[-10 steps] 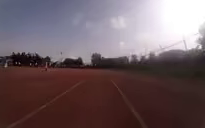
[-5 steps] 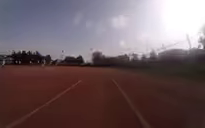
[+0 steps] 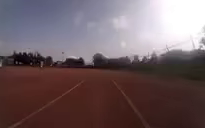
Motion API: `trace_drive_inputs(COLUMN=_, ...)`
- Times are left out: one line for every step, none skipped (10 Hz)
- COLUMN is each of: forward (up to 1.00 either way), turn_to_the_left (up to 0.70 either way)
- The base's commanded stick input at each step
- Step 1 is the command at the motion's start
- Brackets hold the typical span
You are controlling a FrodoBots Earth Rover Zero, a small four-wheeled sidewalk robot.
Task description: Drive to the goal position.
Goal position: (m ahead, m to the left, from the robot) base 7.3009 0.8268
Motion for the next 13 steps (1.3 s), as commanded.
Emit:
trace_drive_inputs(forward=0.70, turn_to_the_left=0.00)
trace_drive_inputs(forward=0.70, turn_to_the_left=0.00)
trace_drive_inputs(forward=0.70, turn_to_the_left=0.00)
trace_drive_inputs(forward=0.70, turn_to_the_left=0.00)
trace_drive_inputs(forward=0.70, turn_to_the_left=0.00)
trace_drive_inputs(forward=0.70, turn_to_the_left=0.00)
trace_drive_inputs(forward=0.70, turn_to_the_left=0.00)
trace_drive_inputs(forward=0.70, turn_to_the_left=0.00)
trace_drive_inputs(forward=0.70, turn_to_the_left=0.00)
trace_drive_inputs(forward=0.70, turn_to_the_left=-0.16)
trace_drive_inputs(forward=0.70, turn_to_the_left=-0.34)
trace_drive_inputs(forward=0.70, turn_to_the_left=-0.35)
trace_drive_inputs(forward=0.70, turn_to_the_left=-0.35)
